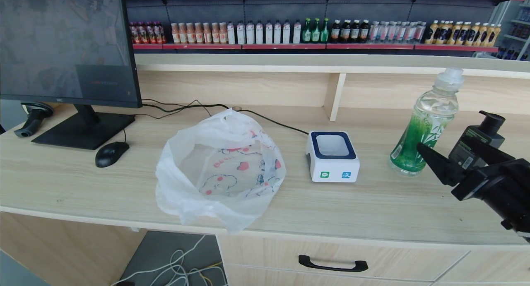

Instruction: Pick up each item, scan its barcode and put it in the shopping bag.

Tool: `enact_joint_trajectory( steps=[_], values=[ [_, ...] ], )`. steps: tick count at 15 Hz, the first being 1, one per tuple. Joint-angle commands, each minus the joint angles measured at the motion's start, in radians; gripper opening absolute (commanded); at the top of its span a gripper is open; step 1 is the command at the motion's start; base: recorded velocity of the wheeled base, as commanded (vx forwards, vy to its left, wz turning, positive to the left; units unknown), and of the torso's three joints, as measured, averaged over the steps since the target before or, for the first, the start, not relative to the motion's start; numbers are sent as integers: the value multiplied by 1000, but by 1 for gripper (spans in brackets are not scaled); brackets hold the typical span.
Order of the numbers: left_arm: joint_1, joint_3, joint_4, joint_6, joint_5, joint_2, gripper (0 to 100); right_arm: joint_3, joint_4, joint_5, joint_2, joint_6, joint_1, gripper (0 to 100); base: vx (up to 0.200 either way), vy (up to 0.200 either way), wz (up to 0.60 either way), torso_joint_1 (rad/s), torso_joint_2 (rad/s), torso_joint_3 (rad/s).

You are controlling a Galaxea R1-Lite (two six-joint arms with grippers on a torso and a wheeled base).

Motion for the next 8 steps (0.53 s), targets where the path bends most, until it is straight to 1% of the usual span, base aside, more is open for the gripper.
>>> enact_joint_trajectory(
  steps=[1,4,8],
  values=[
    [0,0,-1,1,0,0,100,-31,-3,0,51,1,2,100,0,0,0,0,0,0],
    [0,0,-1,2,0,0,100,-80,-3,11,79,3,1,100,0,0,0,0,0,0],
    [0,0,-1,2,-1,0,100,-99,-3,19,116,3,-18,100,0,0,0,0,0,0]
  ],
)
